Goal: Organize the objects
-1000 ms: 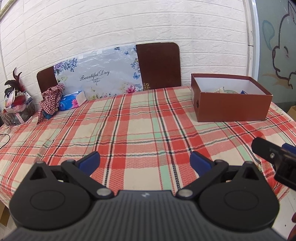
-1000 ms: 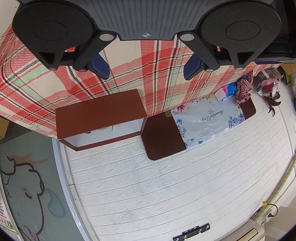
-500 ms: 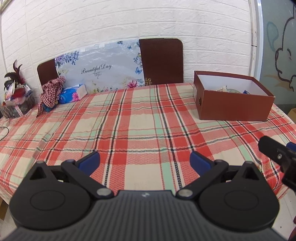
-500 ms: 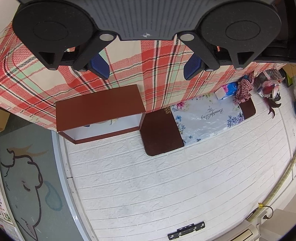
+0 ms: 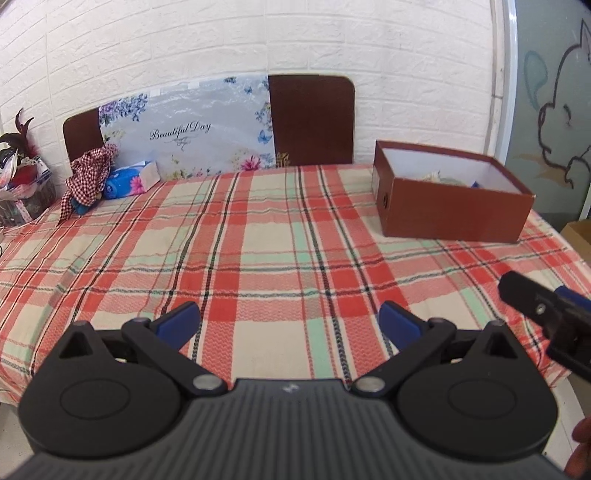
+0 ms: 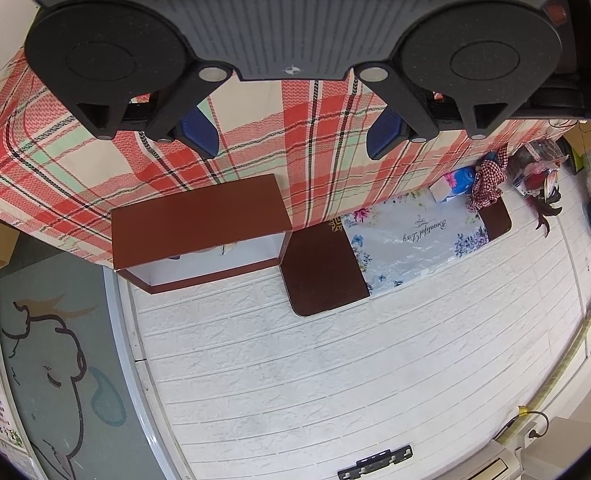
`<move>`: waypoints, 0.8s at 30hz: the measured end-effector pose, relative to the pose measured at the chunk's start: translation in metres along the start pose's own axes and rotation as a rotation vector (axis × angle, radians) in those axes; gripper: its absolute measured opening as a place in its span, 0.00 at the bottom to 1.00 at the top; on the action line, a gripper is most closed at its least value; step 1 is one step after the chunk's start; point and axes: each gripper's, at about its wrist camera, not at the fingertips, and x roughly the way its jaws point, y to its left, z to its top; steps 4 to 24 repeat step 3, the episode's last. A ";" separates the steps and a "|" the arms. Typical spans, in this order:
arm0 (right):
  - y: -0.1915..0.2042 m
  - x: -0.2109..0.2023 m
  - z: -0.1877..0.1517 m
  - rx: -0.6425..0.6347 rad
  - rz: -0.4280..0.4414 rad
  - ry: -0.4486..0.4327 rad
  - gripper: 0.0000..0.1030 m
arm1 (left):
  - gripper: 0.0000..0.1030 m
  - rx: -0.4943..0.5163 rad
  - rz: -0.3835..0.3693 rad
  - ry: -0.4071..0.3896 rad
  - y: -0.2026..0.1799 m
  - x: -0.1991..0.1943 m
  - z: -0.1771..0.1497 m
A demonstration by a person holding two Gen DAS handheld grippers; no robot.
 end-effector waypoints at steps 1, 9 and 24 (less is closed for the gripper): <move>0.000 0.000 0.000 -0.001 0.000 0.000 0.86 | 1.00 0.002 -0.004 -0.007 -0.001 -0.001 0.000; 0.002 0.000 -0.001 0.001 -0.003 0.000 0.86 | 1.00 0.014 -0.003 -0.008 -0.003 -0.001 0.000; 0.002 0.000 -0.001 0.001 -0.003 0.000 0.86 | 1.00 0.014 -0.003 -0.008 -0.003 -0.001 0.000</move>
